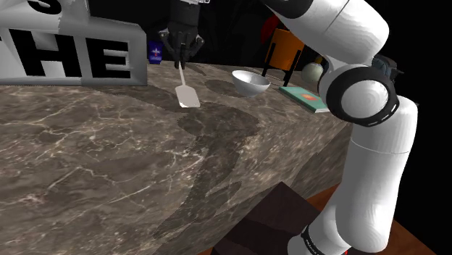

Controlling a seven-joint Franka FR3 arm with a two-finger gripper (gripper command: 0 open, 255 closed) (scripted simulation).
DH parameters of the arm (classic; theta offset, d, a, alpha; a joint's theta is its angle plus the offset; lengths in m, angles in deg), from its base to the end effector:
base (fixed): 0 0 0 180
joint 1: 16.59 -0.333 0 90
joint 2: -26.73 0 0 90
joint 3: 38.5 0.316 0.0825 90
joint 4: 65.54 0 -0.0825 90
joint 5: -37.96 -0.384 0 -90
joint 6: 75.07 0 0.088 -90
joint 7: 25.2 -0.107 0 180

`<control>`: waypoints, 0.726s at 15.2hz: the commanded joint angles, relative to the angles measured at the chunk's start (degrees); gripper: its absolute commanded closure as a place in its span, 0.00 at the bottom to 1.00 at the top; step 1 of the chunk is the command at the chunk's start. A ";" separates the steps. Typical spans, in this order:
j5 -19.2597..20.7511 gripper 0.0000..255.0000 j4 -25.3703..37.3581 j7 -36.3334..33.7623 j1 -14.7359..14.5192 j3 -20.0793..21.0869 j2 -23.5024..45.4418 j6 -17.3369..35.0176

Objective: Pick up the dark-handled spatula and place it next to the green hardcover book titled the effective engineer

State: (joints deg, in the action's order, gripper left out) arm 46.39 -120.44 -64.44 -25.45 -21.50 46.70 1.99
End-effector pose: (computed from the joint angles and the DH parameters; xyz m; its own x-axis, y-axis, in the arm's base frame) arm 0.5862 0.2129 0.6846 0.9563 -0.2850 0.0658 -0.2856 -0.9583 -0.0002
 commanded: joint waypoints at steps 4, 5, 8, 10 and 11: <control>-4.01 1.00 -15.71 6.01 6.55 -1.72 -11.30 5.14; -4.67 1.00 -18.21 7.34 7.59 -2.25 -13.22 5.84; -6.29 1.00 -24.63 11.42 10.20 -4.15 -18.34 7.45; -7.10 1.00 -28.20 14.19 11.71 -5.55 -21.31 8.20; -7.42 1.00 -29.80 15.59 12.42 -6.27 -22.67 8.51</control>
State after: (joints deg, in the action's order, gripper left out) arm 39.53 -147.55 -50.55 -13.93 -26.95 26.20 9.87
